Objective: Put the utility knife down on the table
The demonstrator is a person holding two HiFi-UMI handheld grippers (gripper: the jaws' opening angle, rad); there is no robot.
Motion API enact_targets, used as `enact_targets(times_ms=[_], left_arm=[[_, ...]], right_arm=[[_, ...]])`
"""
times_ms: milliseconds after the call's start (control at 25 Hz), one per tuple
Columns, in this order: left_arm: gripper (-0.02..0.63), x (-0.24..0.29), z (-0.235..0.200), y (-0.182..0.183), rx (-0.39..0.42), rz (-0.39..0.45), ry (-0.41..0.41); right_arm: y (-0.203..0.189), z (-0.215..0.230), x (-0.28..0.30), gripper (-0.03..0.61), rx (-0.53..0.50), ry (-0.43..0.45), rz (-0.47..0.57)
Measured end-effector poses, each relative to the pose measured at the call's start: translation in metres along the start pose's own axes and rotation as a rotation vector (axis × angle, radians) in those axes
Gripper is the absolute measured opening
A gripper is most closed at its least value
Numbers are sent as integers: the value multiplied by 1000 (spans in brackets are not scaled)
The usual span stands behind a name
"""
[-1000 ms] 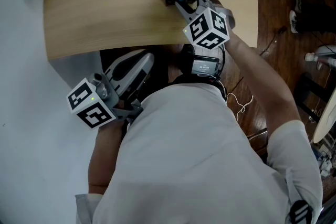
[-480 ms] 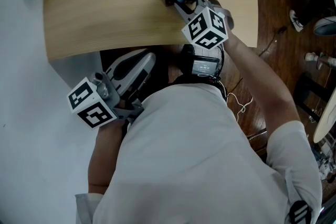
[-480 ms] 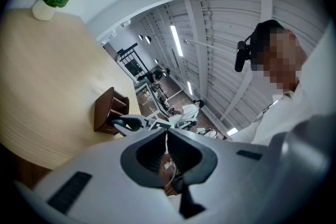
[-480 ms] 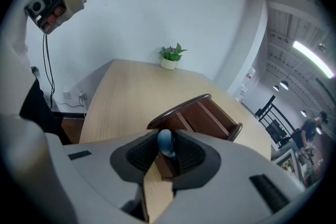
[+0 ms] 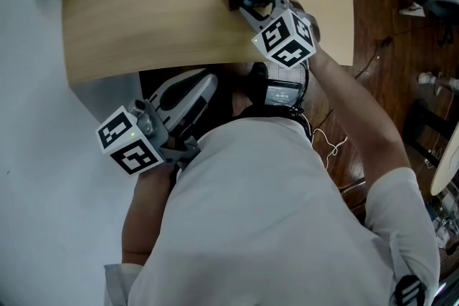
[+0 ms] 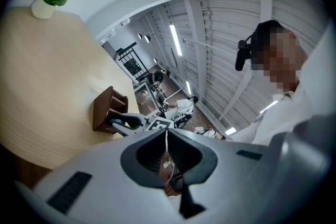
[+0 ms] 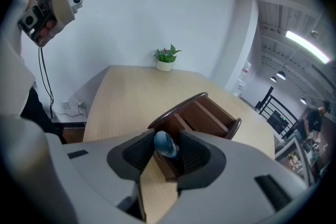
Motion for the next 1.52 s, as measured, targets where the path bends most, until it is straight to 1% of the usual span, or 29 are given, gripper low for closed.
enact_targets(times_ms=[120,240,480,680,800,880,960,1040,1120,1240,1400,1440,1480,1520], left_arm=[[3,0,1,1,2,-2,-8],[3,1,2,0,3,-7,-16],[3,1,1,1,4,-15,-35],[3,5,4,1,12,-29,-63],[3,6,5,2,16,-38,-77],[3,6,4,2,17,-45,-84],[3,8,4,2,18,-55,-93],[3,9,3,3,21,-64,-103],[3,10,3,3,23,-73,-111],[3,9,3,3,27,-89,-121],[3,9,3,1,34,-110,-135],[3,9,3,1,35,-114,-138],[3,9,3,1,36,-118,-141],[3,9,4,0,36,-122,-145]], right_arm=[[3,1,-2,123,-1,-5,8],[7,1,-7,162,9,-1,21],[21,3,-31,207,99,-16,89],[26,4,-49,213,115,-36,101],[31,7,-68,213,155,-84,120],[31,10,-85,212,203,-133,127],[30,14,-102,212,285,-178,146],[30,16,-119,212,363,-210,170],[29,15,-136,212,420,-232,186],[26,5,-158,212,496,-242,203],[18,-15,-179,209,611,-217,213],[17,-20,-183,190,637,-211,214],[15,-24,-186,147,667,-206,215],[14,-28,-190,117,702,-201,218]])
Point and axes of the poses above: the fingertips, and each gripper's own axes: x forward along the fingers, z to its right, y out of its top, the point moved 2 cm from there along -x, backward along the fingers, and after that the axes turned 2 degrees about -x, right-handed, at the moved point
